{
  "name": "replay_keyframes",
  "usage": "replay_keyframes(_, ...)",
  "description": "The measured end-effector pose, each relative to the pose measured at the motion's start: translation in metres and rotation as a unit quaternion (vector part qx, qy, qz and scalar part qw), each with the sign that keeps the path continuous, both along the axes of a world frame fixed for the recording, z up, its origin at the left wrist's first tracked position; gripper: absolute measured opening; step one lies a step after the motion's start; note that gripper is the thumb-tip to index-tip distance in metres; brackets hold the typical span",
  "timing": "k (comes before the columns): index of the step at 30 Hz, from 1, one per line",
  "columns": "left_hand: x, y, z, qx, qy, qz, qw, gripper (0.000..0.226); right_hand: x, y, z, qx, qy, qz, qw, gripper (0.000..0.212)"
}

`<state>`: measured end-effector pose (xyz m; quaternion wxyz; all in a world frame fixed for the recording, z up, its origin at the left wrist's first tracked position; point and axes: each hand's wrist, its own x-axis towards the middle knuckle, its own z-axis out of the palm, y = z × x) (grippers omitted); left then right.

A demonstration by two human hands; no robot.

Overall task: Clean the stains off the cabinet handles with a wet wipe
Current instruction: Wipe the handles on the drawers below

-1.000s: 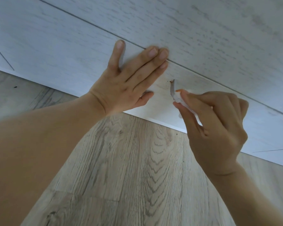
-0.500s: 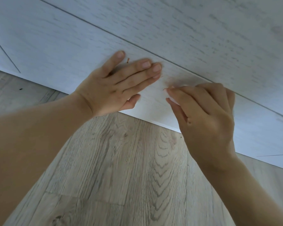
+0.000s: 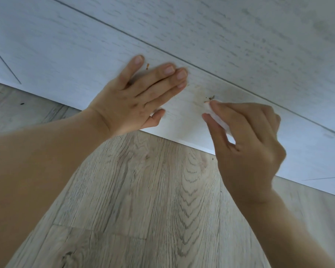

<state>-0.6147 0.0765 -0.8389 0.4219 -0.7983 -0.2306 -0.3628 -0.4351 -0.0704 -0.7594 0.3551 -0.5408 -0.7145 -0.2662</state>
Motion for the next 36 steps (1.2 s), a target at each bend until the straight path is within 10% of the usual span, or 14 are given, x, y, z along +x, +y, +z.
replay_keyframes(36, 0.011, -0.03, 0.023, -0.079, 0.027, -0.014, 0.996, 0.077, 0.073, -0.039, -0.004, -0.006, 0.061, 0.018, 0.998, 0.008)
